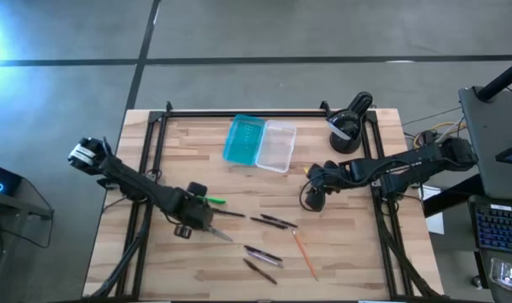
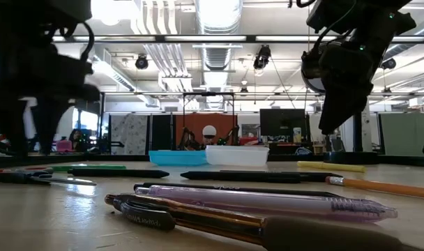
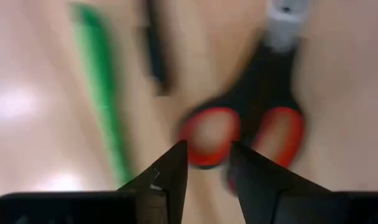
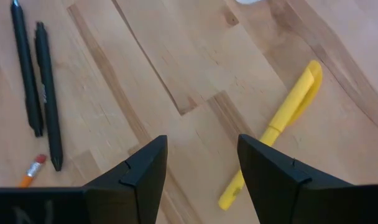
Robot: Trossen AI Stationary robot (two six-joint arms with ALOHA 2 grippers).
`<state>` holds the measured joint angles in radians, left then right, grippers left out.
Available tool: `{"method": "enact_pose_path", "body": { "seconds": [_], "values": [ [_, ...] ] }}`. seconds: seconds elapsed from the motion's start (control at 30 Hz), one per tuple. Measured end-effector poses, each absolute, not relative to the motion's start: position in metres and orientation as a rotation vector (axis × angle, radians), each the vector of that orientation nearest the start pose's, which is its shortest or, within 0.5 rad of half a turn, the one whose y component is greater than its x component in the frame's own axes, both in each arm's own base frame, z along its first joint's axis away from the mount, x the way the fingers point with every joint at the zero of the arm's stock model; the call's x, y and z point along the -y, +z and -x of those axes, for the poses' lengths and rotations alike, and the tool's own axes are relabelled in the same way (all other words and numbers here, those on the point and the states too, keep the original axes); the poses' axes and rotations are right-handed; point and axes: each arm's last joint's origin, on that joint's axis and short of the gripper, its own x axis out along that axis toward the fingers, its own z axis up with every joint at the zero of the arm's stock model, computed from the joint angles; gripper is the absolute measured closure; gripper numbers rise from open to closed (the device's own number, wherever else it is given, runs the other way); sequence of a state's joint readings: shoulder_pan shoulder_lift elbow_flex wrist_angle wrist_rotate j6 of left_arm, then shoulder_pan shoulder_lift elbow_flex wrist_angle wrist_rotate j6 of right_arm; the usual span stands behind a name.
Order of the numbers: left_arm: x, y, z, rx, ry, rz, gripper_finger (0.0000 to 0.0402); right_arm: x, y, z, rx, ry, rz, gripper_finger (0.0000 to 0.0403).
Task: Pick & place school supplies into a supply box
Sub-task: Put the black scissor into the blue supply box
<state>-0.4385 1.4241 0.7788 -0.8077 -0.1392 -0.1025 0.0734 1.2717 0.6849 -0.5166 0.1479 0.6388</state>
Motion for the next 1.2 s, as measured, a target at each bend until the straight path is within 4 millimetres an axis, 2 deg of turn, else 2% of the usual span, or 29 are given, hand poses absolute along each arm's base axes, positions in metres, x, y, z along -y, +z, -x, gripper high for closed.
{"method": "enact_pose_path", "body": {
  "seconds": [0.27,0.67,0.8,1.2],
  "values": [
    [0.096,0.182,-0.206,-1.337,-0.194,-0.307,0.0298,-0.012,0.183,-0.22,-1.059,-0.417,-0.437,0.0213],
    [0.103,0.162,-0.205,-1.346,-0.172,-0.205,0.0296,-0.012,0.182,-0.22,-1.059,-0.415,-0.435,0.0213],
    [0.103,0.158,-0.198,-1.384,-0.161,-0.234,0.0292,-0.012,0.182,-0.22,-1.059,-0.415,-0.434,0.0213],
    [0.1,0.139,-0.189,-1.334,-0.158,-0.288,0.0291,-0.012,0.182,-0.22,-1.056,-0.422,-0.43,0.0213]
  ]
}}
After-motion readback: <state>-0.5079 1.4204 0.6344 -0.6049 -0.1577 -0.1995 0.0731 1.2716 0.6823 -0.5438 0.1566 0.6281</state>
